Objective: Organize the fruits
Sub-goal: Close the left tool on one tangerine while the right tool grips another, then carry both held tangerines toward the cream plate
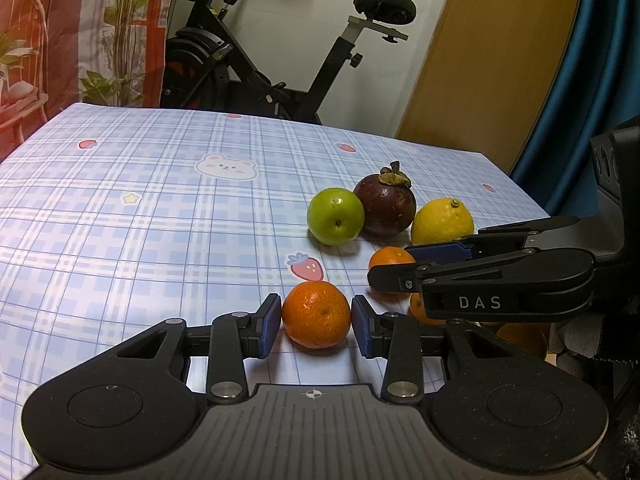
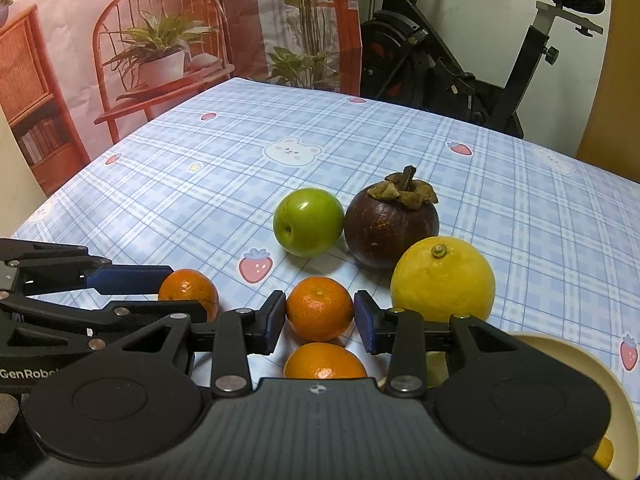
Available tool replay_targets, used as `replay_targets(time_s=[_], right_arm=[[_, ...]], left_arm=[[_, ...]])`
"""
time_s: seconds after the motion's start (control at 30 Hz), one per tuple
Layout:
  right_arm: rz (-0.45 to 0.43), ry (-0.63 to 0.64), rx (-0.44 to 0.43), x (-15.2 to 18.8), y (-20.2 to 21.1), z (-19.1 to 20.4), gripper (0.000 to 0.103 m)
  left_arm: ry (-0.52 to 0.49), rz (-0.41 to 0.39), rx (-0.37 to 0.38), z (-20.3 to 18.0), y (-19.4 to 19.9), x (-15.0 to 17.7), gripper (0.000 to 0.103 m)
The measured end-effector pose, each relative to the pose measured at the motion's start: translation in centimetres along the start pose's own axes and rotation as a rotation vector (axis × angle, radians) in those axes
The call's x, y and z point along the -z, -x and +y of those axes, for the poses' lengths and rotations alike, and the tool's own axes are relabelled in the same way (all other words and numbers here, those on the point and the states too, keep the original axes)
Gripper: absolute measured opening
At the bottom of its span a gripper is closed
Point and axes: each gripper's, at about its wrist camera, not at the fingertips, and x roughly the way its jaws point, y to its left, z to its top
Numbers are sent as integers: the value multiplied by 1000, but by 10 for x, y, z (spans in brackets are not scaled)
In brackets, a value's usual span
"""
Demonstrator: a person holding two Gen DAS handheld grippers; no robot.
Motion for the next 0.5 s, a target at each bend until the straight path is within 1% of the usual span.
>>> replay_targets(time_s=[0.27,0.4,0.43,0.5], right_arm=[[-1,-1,0,0,0,0,40],[-29,11,-14,1,8,3,40],[-37,16,-16,1,11,5,40],[-54,23,-20,2,17,7,40]], left_arm=[[2,0,1,0,1,0,41],[7,-7,-7,0,5,0,40],[9,-11,-5,0,7,0,40],[5,-23,-2,-2,12,-1,35]])
